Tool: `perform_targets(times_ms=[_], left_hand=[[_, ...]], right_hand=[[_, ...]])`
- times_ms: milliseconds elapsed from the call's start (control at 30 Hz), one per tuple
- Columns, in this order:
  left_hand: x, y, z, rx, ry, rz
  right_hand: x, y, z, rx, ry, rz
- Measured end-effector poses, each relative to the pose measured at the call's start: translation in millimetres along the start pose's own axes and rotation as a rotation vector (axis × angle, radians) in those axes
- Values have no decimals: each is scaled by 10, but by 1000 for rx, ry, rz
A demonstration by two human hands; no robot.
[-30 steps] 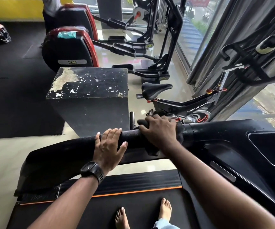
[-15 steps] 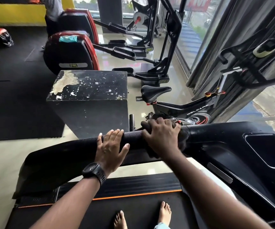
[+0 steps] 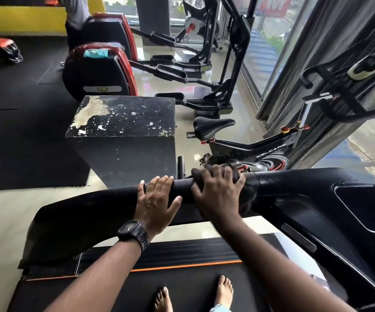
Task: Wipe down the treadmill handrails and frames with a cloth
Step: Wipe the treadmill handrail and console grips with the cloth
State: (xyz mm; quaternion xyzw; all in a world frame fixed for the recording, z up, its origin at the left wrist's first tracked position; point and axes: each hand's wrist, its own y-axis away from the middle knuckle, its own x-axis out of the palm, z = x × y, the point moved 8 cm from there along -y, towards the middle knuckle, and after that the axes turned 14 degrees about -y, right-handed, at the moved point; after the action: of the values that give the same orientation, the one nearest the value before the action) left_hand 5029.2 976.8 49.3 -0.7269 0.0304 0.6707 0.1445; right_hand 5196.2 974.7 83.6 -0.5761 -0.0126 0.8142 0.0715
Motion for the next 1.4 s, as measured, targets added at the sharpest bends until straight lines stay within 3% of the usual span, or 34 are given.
perform_targets(times_ms=[133, 267, 367, 467, 600, 700, 800, 900, 1033, 1133, 1233, 1333, 1400], left_hand=[[-2, -10, -28, 0, 4, -7], [-13, -8, -49, 5, -6, -6], [-16, -15, -75, 0, -3, -3], [-16, -25, -92, -8, -4, -16], [-16, -36, -111, -2, -5, -27], [-11, -41, -127, 16, -13, -11], [-22, -57, -159, 18, -8, -5], [-25, -58, -178, 13, -13, -17], [-13, -66, -193, 22, -14, -15], [-20, -68, -231, 30, -17, -8], [-40, -82, -261, 22, -11, -15], [-39, -82, -274, 20, -16, -20], [-36, -79, -276, 24, -5, -22]], right_hand=[[75, -13, 234, -225, -26, 53], [-15, -507, -9, -78, -57, 277], [-107, -345, -222, 73, -21, 136], [-14, 72, 16, -44, -10, -16], [32, -149, 143, -217, -18, 125], [-71, -431, -108, -80, -68, 239], [-160, -219, -304, 75, -28, 71], [-58, 189, -100, -60, -37, -70], [-16, -144, 56, -226, -34, 107], [-99, -504, -187, -86, -52, 244], [-194, -275, -417, 71, -27, 64], [-59, 167, -161, -48, -49, -72], [22, 166, -9, -172, -51, -28]])
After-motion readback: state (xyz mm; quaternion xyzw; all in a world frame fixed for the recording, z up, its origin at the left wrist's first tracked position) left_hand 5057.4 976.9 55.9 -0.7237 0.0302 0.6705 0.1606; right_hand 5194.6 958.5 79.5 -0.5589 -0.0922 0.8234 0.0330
